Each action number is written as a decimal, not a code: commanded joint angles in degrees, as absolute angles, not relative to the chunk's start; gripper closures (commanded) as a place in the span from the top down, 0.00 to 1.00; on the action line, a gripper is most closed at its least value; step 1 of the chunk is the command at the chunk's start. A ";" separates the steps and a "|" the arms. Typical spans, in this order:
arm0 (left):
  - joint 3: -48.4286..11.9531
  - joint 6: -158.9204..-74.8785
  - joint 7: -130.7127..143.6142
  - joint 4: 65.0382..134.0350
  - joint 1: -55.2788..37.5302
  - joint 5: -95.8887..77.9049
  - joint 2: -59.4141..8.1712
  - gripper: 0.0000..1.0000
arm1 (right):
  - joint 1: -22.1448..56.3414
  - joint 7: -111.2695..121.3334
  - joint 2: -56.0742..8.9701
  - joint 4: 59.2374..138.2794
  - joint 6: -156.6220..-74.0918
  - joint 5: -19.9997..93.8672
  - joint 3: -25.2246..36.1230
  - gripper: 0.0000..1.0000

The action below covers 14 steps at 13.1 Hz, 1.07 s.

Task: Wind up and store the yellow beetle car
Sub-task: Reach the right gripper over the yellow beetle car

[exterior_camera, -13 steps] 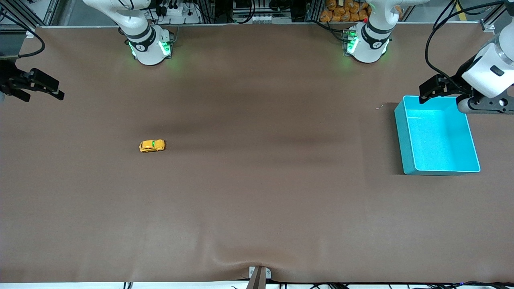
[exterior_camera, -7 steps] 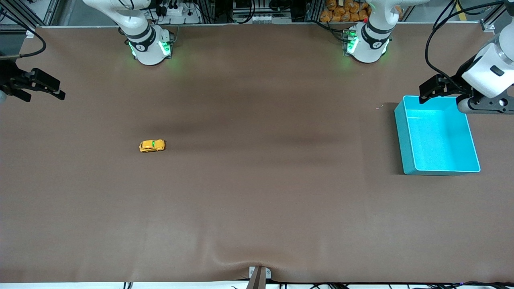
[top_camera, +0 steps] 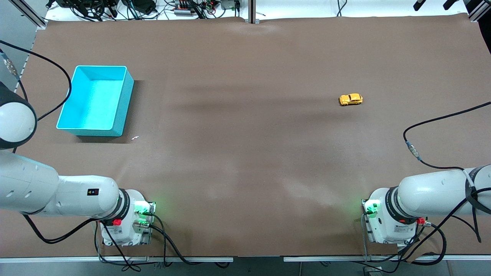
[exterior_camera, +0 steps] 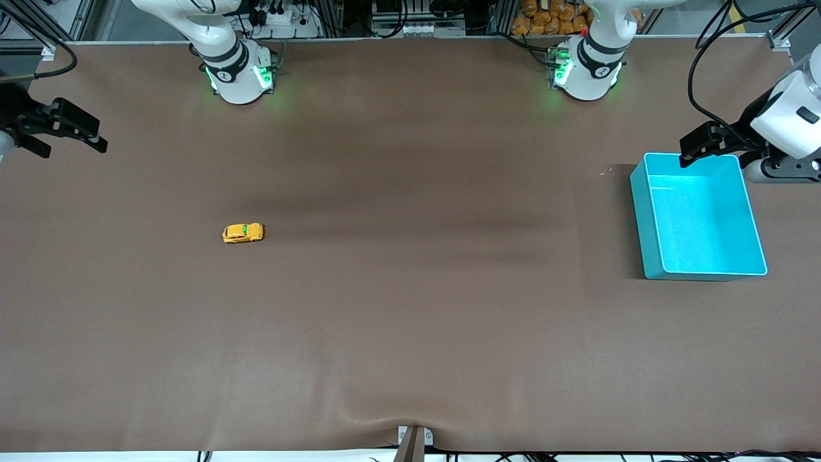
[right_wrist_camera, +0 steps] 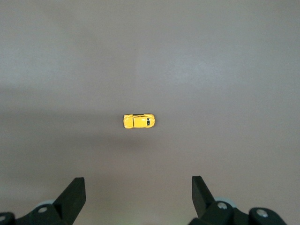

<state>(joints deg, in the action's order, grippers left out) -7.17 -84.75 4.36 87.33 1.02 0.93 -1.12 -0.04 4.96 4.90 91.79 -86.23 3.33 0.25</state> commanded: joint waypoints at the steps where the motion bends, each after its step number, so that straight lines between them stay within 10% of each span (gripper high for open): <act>1: -7.29 -84.38 3.16 87.36 1.14 2.11 -0.44 1.00 | 0.52 7.29 2.56 93.41 -86.83 3.69 -1.49 1.00; 14: -7.29 -84.38 3.25 87.45 1.23 2.20 -0.62 1.00 | 1.06 53.22 -3.68 128.30 -129.17 1.67 -5.80 1.00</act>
